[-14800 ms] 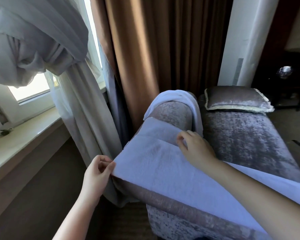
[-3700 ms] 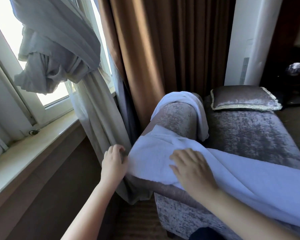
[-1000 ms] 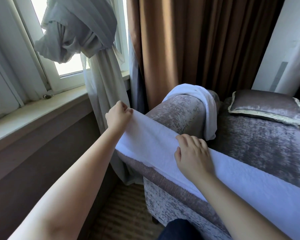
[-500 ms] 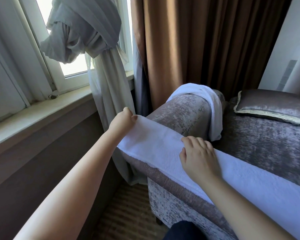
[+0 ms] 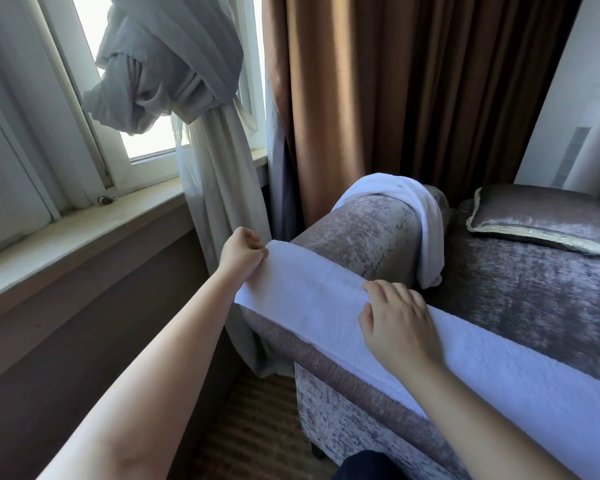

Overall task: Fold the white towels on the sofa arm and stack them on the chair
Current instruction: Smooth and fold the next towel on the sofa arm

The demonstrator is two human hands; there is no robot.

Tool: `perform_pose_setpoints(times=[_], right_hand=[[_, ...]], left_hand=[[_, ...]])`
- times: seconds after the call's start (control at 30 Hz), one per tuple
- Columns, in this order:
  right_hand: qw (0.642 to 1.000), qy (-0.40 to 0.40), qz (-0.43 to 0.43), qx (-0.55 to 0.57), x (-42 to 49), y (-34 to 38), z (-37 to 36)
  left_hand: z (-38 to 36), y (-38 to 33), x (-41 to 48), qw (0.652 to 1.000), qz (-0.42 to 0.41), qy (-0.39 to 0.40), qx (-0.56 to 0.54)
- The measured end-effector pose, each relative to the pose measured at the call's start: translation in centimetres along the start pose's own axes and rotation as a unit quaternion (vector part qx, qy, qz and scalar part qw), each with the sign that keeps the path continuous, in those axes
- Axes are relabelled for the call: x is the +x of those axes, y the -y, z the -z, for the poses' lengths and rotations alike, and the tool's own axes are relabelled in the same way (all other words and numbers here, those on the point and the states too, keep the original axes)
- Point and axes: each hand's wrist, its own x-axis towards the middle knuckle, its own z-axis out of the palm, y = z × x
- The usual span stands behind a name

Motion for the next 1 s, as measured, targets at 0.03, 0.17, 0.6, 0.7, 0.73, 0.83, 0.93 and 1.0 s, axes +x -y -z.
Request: perform_pose_setpoints(times=[0.03, 0.17, 0.6, 0.7, 0.73, 0.83, 0.93, 1.0], right_hand=[[1.000, -0.002, 0.000, 0.002, 0.0, 0.0, 0.1], [1.000, 0.002, 0.013, -0.002, 0.1, -0.1, 0.1], [0.993, 0.090, 0.046, 0.056, -0.2, 0.0, 0.9], [0.986, 0.125, 0.018, 0.113, -1.4, -0.8, 2.7], [0.987, 0.115, 0.017, 0.109, -2.4, -1.6, 3.6], [0.992, 0.098, -0.032, 0.075, -5.9, -6.4, 7.1], [0.978, 0.126, -0.162, 0.025, -9.7, -12.5, 11.1], [0.949, 0.181, -0.258, 0.026, -12.3, -15.9, 14.0]], left_hand=[[0.0, 0.0, 0.0, 1.000, -0.003, 0.005, 0.014], [-0.5, -0.6, -0.3, 0.995, 0.034, 0.068, 0.064], [-3.3, -0.9, -0.7, 0.943, -0.161, -0.082, 0.280], [-4.8, -0.9, -4.0, 0.887, -0.350, -0.096, 0.286], [-5.6, -0.8, -5.7, 0.874, -0.400, -0.062, 0.269], [-9.0, -1.4, -11.3, 0.832, -0.495, 0.081, 0.235], [-13.9, -3.3, -16.1, 0.795, -0.527, 0.191, 0.231], [-17.3, -5.1, -19.1, 0.788, -0.520, 0.239, 0.228]])
